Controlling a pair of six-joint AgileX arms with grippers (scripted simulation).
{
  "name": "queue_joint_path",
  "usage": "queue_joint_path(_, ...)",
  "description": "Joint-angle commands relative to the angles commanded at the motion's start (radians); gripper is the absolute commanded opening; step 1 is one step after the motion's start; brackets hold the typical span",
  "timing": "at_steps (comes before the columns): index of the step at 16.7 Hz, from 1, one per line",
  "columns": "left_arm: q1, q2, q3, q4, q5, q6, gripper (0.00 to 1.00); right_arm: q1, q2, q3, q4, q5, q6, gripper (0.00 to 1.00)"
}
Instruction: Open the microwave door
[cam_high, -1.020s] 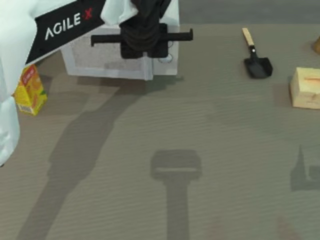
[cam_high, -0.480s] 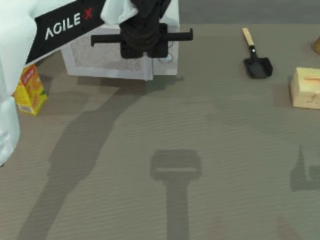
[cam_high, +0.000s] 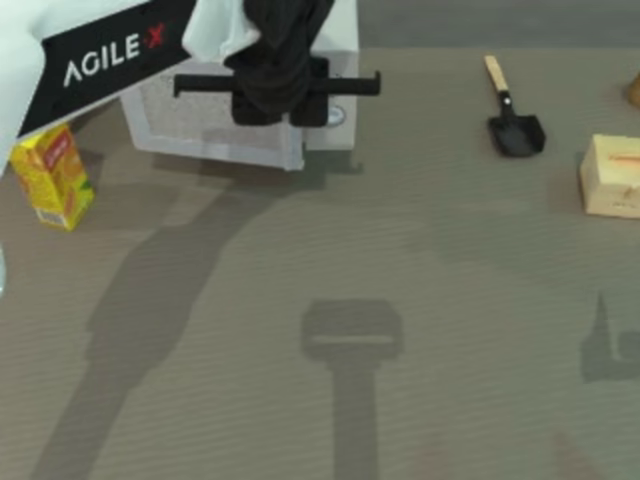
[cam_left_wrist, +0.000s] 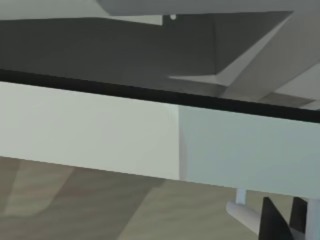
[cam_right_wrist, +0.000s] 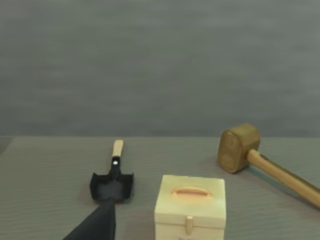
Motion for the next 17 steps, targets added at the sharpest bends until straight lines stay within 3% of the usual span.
queue_joint_path(17, 0.002, -0.018, -0.019, 0.015, 0.007, 0.015, 0.00, 0.000, 0.000, 0.000, 0.000, 0.000, 0.000, 1.00)
